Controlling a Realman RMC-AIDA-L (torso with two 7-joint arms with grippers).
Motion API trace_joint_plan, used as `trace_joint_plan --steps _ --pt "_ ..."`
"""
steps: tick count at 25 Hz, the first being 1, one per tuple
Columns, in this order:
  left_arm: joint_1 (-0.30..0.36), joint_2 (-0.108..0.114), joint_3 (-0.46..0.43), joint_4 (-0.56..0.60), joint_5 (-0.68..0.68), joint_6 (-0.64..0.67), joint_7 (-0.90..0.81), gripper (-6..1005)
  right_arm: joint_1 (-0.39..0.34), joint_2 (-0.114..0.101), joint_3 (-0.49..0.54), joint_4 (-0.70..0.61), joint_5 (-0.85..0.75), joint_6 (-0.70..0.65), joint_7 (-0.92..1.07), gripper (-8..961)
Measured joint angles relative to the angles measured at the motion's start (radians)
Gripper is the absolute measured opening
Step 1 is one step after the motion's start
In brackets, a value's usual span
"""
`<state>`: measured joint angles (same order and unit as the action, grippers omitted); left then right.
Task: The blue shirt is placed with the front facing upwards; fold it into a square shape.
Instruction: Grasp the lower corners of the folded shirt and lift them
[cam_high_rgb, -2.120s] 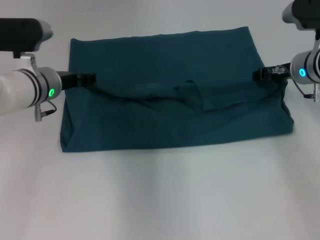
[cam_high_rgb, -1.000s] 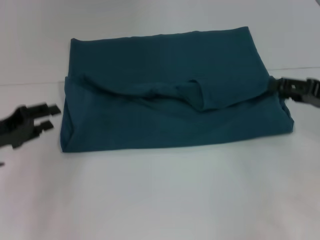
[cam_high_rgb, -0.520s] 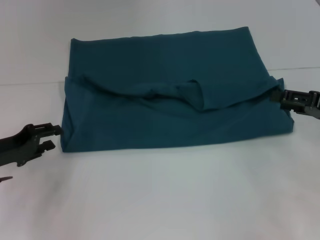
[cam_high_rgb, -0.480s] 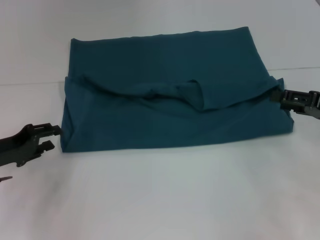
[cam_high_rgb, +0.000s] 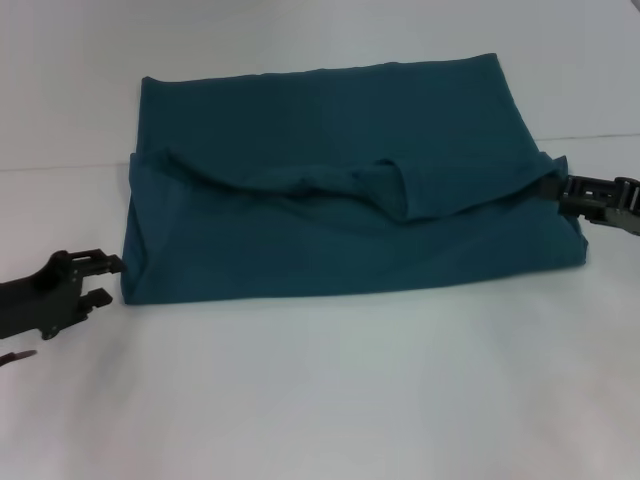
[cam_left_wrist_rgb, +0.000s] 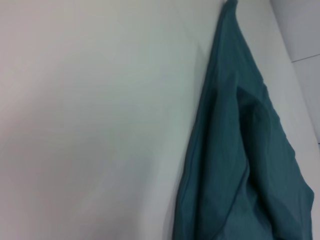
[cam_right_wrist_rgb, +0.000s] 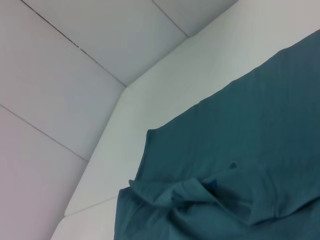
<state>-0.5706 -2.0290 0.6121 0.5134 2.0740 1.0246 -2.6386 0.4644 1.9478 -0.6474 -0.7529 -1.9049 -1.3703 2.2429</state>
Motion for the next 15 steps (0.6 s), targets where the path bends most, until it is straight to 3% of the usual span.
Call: trace_joint_plan --steps 15 --pt "-0.016 0.003 0.003 -0.040 0.000 -0.046 -0.031 521 0.004 -0.001 0.000 0.002 0.001 0.005 0.000 716"
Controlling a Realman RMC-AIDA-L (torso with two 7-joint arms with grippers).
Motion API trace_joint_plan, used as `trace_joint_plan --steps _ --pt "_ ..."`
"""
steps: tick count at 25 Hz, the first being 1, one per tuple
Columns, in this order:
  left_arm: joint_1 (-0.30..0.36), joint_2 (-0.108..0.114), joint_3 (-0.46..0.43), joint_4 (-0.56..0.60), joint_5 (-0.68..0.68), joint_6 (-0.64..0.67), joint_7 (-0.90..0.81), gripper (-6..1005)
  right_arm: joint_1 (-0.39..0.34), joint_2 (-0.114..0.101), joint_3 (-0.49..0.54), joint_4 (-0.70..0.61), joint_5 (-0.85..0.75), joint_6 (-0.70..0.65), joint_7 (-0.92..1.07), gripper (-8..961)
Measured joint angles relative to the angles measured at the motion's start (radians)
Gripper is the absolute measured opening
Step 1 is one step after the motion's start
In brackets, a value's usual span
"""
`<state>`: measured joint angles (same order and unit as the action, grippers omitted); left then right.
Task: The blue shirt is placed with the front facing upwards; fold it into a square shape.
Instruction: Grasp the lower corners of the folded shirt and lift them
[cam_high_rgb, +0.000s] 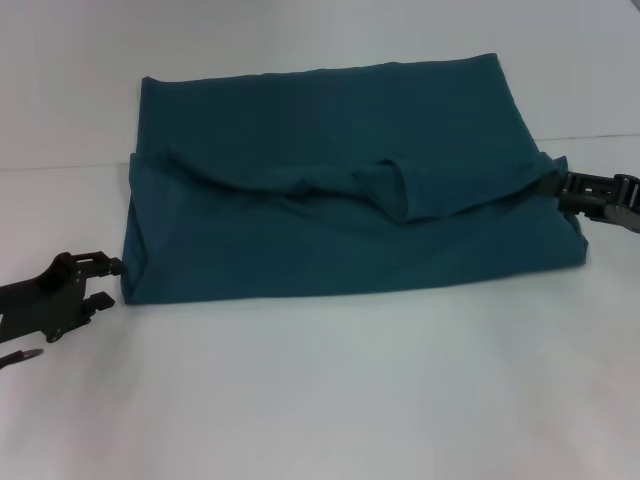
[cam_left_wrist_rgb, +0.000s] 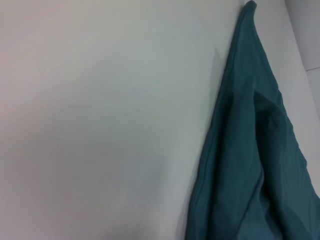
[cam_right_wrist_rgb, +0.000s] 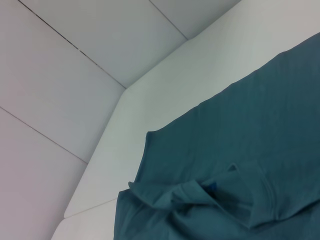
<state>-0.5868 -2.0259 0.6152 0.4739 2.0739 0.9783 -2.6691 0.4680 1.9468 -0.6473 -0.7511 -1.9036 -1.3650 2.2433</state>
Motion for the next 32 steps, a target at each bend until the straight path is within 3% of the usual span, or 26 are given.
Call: trace_joint_plan --steps 32 --pt "-0.037 -0.004 0.012 -0.071 0.000 -0.064 0.008 521 0.006 -0.005 0.000 0.036 0.006 0.021 0.001 715"
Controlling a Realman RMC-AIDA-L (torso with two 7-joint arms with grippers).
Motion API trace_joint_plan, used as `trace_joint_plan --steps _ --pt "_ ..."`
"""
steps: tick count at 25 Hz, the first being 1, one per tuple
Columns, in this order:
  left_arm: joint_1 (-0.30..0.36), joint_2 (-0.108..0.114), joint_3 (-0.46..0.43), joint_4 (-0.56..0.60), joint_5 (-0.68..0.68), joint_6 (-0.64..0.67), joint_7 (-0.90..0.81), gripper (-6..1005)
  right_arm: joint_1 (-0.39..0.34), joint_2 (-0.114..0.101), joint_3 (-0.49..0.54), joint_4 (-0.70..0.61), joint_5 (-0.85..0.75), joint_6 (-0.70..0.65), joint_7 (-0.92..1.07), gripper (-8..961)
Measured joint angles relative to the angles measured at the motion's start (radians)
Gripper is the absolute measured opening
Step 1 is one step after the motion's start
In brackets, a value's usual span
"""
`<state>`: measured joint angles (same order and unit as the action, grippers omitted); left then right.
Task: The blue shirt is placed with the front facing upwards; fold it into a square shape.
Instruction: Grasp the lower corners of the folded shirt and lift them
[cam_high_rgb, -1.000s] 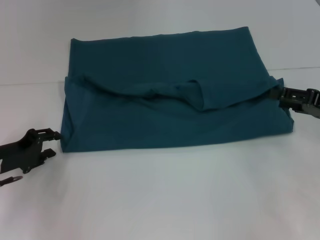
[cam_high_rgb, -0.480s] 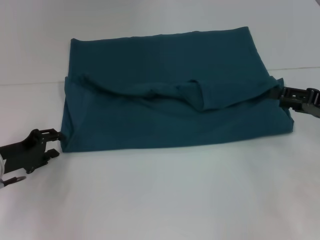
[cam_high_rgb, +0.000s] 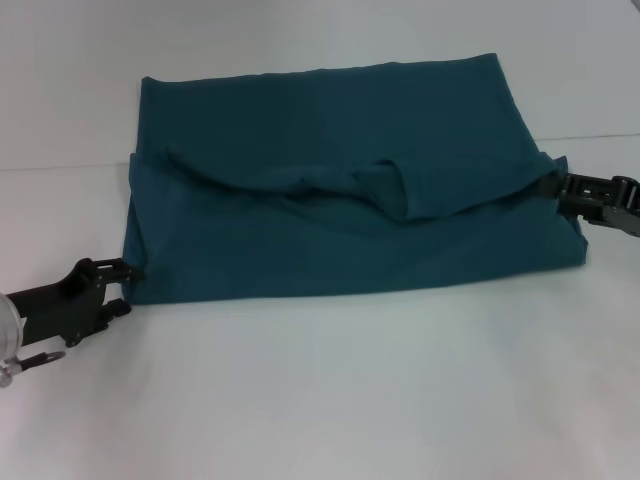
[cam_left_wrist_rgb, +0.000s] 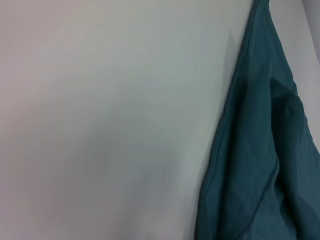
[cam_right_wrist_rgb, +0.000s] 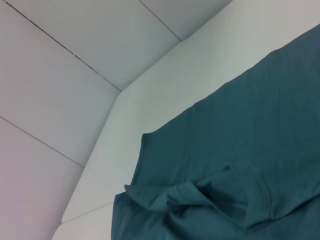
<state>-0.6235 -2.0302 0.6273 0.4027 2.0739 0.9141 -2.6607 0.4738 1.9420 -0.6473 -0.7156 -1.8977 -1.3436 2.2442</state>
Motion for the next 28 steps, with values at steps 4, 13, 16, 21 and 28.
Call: trace_joint_plan --steps 4,13,16,21,28 --pt "-0.010 -0.001 0.002 -0.006 0.000 -0.013 0.000 520 0.000 0.000 0.000 0.000 0.000 0.000 0.000 715" --pt "-0.034 -0.002 0.002 -0.018 0.000 -0.039 0.005 520 0.000 0.001 0.000 0.001 0.000 0.000 -0.001 715" --pt "-0.044 -0.002 0.002 -0.018 0.000 -0.041 0.010 521 0.000 0.002 0.000 0.001 0.000 0.000 -0.001 715" --pt "-0.055 -0.002 0.013 -0.033 0.000 -0.052 0.014 511 0.000 0.003 0.000 0.001 0.000 -0.002 -0.002 716" --pt "-0.052 -0.002 0.024 -0.039 0.000 -0.059 0.014 487 -0.002 0.002 0.013 0.001 0.001 -0.004 -0.002 716"
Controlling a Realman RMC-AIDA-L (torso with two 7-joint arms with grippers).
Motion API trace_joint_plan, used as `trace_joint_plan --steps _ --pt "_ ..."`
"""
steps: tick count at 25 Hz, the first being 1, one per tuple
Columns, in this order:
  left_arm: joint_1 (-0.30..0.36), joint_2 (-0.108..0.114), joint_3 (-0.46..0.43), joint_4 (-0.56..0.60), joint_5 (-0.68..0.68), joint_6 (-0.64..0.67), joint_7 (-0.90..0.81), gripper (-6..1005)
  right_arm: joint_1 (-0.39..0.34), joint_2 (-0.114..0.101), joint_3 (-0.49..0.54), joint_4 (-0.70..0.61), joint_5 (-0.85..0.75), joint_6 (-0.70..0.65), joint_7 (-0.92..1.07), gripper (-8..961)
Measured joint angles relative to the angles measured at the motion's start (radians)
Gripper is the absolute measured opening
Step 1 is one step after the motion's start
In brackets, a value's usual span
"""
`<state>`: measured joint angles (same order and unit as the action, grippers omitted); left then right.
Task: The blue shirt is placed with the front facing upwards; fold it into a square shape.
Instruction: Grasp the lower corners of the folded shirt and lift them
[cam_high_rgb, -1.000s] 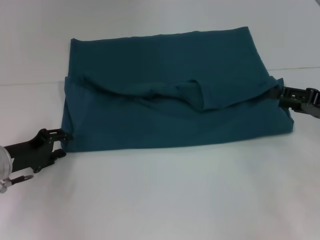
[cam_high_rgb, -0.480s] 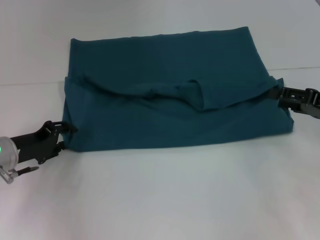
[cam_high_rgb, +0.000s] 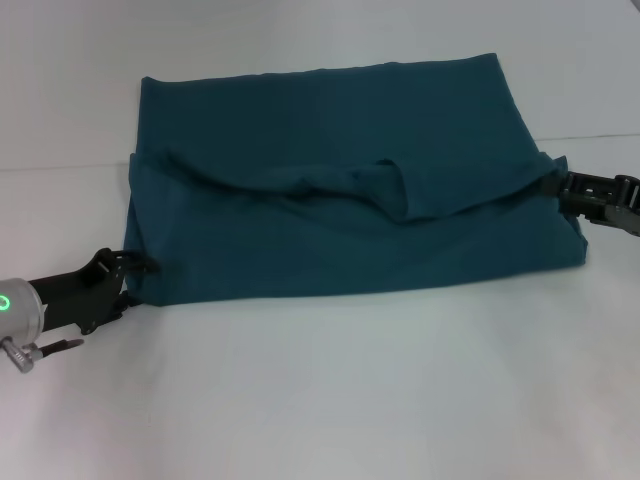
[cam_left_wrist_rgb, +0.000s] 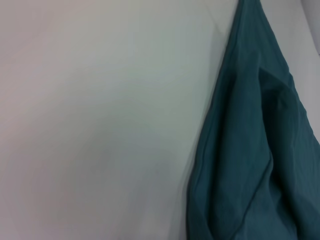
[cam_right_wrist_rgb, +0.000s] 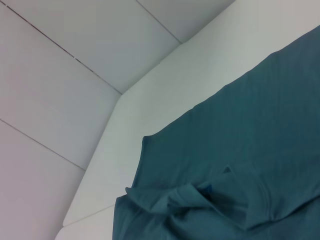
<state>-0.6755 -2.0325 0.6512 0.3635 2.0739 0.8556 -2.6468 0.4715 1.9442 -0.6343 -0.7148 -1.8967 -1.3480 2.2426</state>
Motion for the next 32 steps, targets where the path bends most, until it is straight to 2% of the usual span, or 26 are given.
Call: trace_joint_plan --steps 9,20,25,28,32 --pt "-0.005 0.006 0.020 0.001 0.000 0.017 -0.006 456 -0.003 0.001 0.006 0.000 0.001 -0.001 0.000 715" --pt "0.003 0.009 0.002 0.016 -0.010 0.055 0.011 238 -0.002 -0.001 0.013 0.001 0.001 -0.005 0.000 716" --pt "0.005 0.012 -0.067 0.018 -0.044 0.120 0.120 82 -0.005 -0.003 0.011 0.002 -0.005 -0.008 0.000 715" --pt "0.006 0.022 -0.105 0.023 -0.062 0.188 0.204 44 -0.006 -0.012 0.004 0.002 -0.024 -0.017 0.003 716" --pt "0.008 0.031 -0.094 0.038 -0.056 0.221 0.262 35 0.012 -0.030 0.005 0.002 -0.125 -0.020 0.032 716"
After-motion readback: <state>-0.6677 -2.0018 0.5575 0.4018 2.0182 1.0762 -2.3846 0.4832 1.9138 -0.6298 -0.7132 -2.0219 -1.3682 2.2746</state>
